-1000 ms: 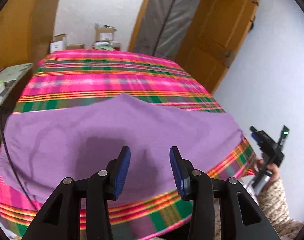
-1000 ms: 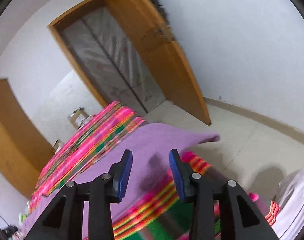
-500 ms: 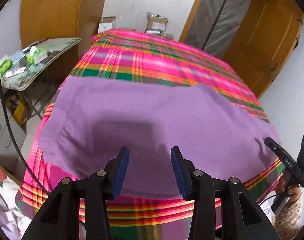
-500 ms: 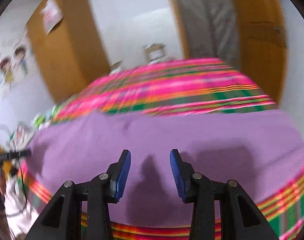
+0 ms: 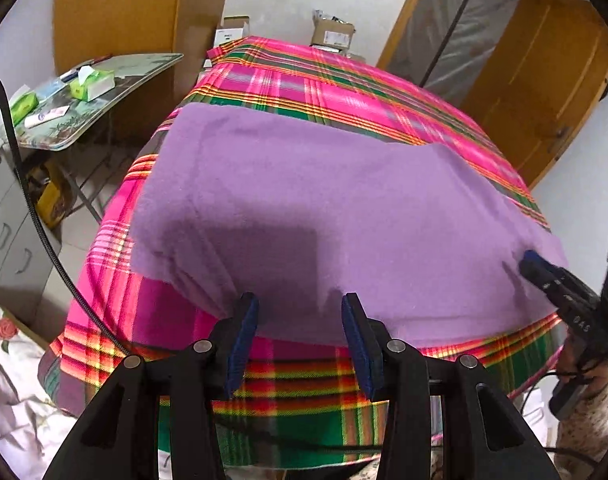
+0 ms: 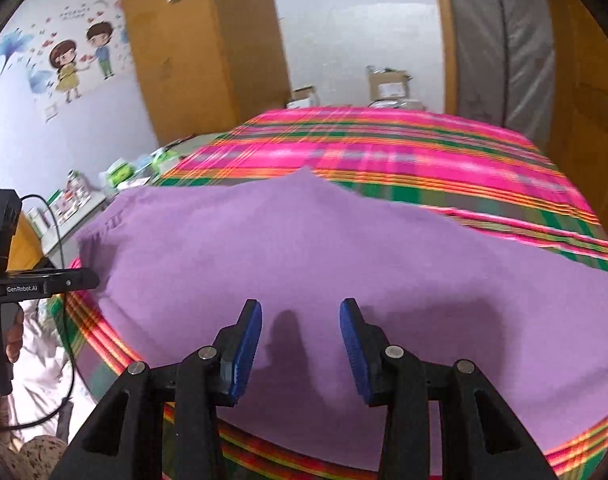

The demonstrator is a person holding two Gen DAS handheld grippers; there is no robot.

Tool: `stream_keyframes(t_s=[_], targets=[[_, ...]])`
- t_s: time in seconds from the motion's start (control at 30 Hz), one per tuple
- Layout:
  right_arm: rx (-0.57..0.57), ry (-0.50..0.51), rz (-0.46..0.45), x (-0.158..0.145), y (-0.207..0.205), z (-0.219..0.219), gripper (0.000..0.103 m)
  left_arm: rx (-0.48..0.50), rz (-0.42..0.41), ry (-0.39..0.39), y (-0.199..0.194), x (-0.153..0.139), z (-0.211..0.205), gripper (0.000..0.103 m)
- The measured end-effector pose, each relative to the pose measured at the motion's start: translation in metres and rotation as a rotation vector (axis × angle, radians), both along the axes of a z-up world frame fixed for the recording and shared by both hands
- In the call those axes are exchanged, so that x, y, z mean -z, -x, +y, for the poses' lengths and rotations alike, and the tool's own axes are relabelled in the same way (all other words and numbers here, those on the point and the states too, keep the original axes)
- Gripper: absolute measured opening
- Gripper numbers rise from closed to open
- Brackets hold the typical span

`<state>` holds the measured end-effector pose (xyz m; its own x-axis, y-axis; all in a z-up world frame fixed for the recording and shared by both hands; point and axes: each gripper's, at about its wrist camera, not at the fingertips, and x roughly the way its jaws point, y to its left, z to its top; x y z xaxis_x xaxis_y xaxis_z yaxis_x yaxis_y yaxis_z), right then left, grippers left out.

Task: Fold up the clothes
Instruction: 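Carry the lifted garment edge with the right gripper toward the left gripper, then grasp the garment edge with the left gripper while the right gripper holds it beside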

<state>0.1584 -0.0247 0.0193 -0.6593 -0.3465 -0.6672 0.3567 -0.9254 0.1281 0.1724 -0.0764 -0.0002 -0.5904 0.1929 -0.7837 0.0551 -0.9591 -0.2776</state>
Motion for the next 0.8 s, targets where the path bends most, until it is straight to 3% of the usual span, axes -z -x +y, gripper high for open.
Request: stream_keyframes(t_s=[0.33,0.47,0.63,0.8], targets=[[-0.253,-0.053,0.011,-0.018,0.004,-0.082,0.041,-0.096,0.073,-0.025,-0.012,-0.027,-0.036,0.045],[-0.353,-0.07,-0.03,-0.009,0.004,-0.119,0.041,-0.135,0.059,-0.021,-0.011,-0.026,-0.052,0.045],[-0.483,-0.102,-0.06,-0.002,-0.004,-0.165,0.041,-0.16,0.045,-0.078,-0.007,-0.022,-0.069,0.045],[-0.542,-0.136,-0.063,0.002,-0.009,-0.196,0.041,-0.158,0.033,-0.083,-0.003,-0.017,-0.076,0.045]])
